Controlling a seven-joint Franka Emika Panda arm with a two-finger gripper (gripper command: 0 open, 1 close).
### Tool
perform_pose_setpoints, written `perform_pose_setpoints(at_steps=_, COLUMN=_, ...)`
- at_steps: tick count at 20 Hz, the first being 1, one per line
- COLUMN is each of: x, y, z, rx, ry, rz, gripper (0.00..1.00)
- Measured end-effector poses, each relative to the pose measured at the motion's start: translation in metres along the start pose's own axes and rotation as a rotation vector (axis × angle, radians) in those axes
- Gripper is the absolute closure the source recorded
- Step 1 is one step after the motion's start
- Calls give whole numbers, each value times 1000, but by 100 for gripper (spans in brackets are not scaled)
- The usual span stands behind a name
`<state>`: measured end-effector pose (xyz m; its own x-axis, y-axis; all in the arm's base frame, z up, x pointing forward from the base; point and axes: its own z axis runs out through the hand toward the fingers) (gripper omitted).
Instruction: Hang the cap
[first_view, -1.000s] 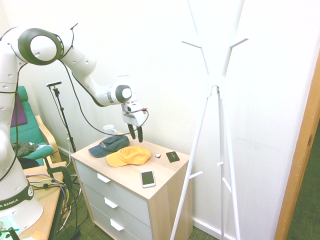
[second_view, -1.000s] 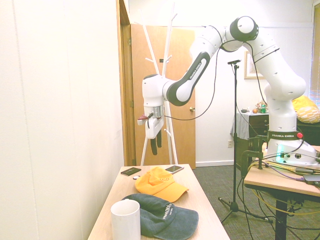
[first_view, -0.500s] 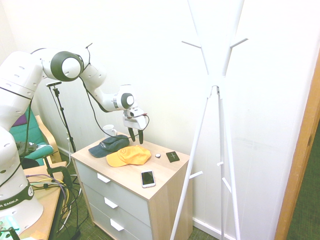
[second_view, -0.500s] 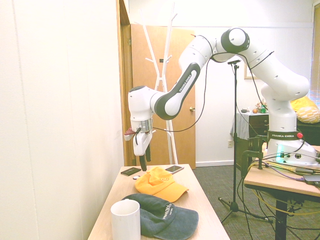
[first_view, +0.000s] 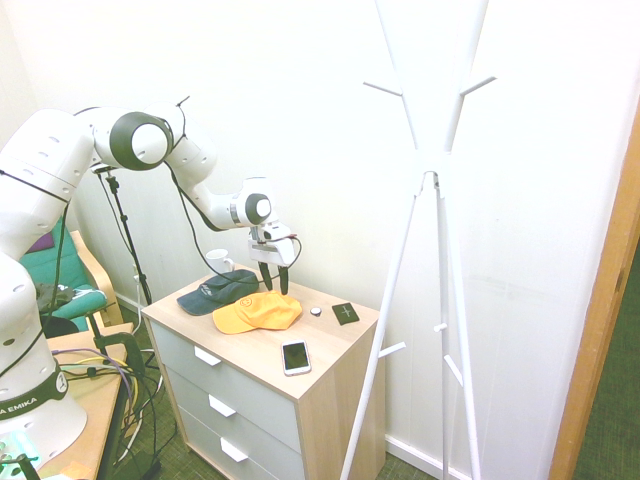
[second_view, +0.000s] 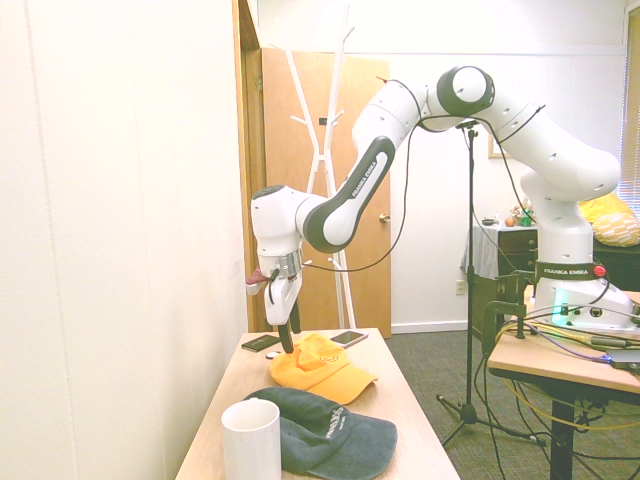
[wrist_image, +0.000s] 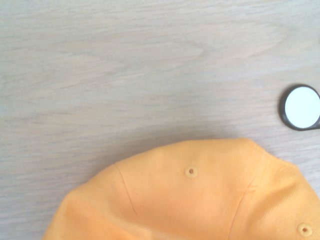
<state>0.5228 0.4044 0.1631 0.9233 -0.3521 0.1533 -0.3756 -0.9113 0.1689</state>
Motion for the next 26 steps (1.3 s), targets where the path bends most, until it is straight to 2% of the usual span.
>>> perform_pose_setpoints(at_steps=26, x=3, y=2, z=1, rx=-6, ry=9, rz=7, gripper=100)
